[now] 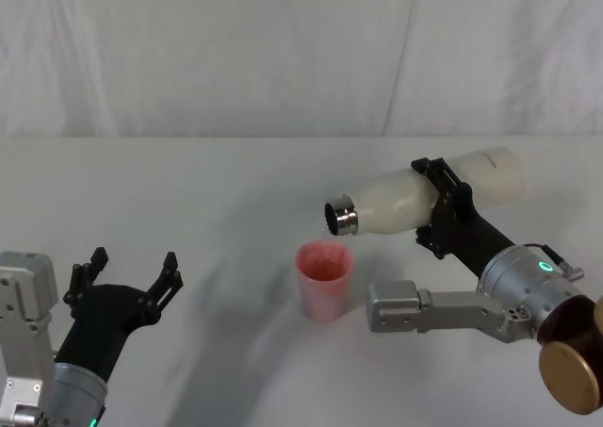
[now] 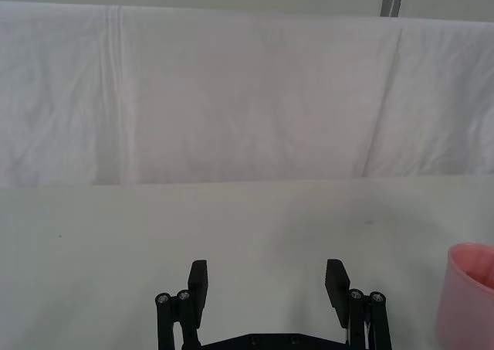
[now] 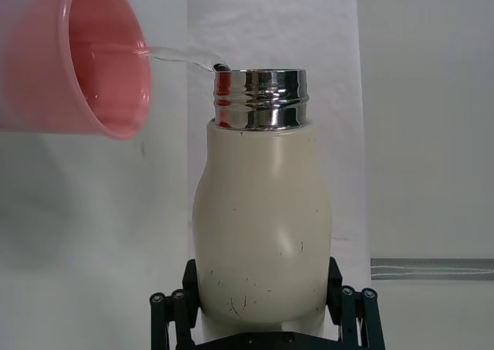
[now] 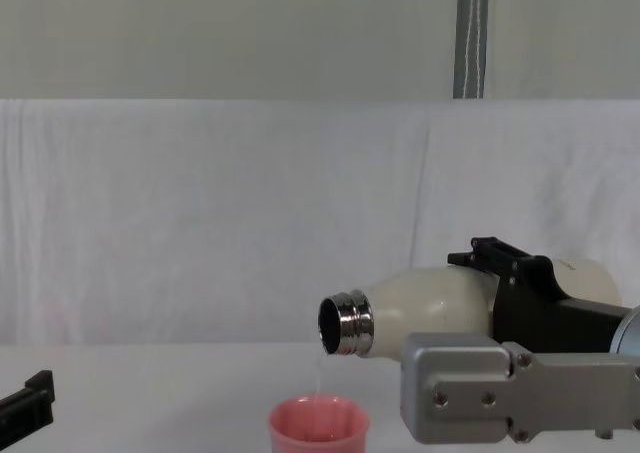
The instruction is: Grasp the thermos with one hand and pour water into the cup lid.
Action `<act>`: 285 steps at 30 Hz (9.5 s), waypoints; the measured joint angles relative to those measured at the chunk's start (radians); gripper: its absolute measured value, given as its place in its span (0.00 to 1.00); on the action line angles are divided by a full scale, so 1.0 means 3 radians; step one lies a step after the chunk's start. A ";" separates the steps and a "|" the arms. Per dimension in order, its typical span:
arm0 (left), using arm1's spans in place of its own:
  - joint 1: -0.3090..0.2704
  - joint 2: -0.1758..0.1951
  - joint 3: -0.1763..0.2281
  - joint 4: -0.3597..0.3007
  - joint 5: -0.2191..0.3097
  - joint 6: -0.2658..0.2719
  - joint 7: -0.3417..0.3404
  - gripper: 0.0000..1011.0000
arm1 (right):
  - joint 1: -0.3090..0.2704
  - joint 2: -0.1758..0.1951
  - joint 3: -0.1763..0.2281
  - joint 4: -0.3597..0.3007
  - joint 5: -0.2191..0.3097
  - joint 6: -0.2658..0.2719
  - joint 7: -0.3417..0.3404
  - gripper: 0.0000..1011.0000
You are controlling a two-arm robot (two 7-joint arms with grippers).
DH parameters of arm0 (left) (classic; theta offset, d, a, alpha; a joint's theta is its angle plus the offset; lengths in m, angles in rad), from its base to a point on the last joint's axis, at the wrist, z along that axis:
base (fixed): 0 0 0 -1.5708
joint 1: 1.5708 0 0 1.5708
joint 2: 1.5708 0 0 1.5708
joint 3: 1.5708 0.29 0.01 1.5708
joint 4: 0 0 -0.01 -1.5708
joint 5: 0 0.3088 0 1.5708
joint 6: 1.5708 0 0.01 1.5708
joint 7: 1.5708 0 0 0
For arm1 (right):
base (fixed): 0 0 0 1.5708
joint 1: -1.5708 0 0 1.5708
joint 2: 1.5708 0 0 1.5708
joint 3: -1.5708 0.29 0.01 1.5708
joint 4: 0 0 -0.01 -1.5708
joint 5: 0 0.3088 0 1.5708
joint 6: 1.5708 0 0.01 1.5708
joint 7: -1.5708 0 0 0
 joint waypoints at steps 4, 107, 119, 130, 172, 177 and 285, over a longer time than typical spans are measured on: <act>0.0000 0.0000 0.0000 0.0000 0.0000 0.0000 0.0000 0.99 | -0.0003 0.0000 0.0002 0.0004 0.0001 0.0000 -0.0004 0.94; 0.0000 0.0000 0.0000 0.0000 0.0000 0.0000 0.0000 0.99 | -0.0580 -0.0930 0.1575 0.0346 0.3380 -0.0713 0.0295 0.94; 0.0000 0.0000 0.0000 0.0000 0.0000 0.0000 0.0000 0.99 | -0.0627 -0.0917 0.1630 0.0361 0.3614 -0.0592 0.0364 0.94; 0.0000 0.0000 0.0000 0.0000 0.0000 0.0000 0.0000 0.99 | -0.0631 -0.0950 0.1640 0.0440 0.3744 -0.0608 0.0361 0.94; 0.0000 0.0000 0.0000 0.0000 0.0000 0.0000 0.0000 0.99 | -0.0516 -0.1002 0.1623 0.0761 0.3825 -0.0826 0.0351 0.96; 0.0000 0.0000 0.0000 0.0000 0.0000 0.0000 0.0000 0.99 | -0.0517 -0.1001 0.1622 0.0761 0.3824 -0.0826 0.0351 0.99; 0.0000 0.0000 0.0000 0.0000 0.0000 0.0000 0.0000 0.99 | -0.1288 -0.0603 0.1663 -0.0025 0.4095 -0.0738 0.0620 0.99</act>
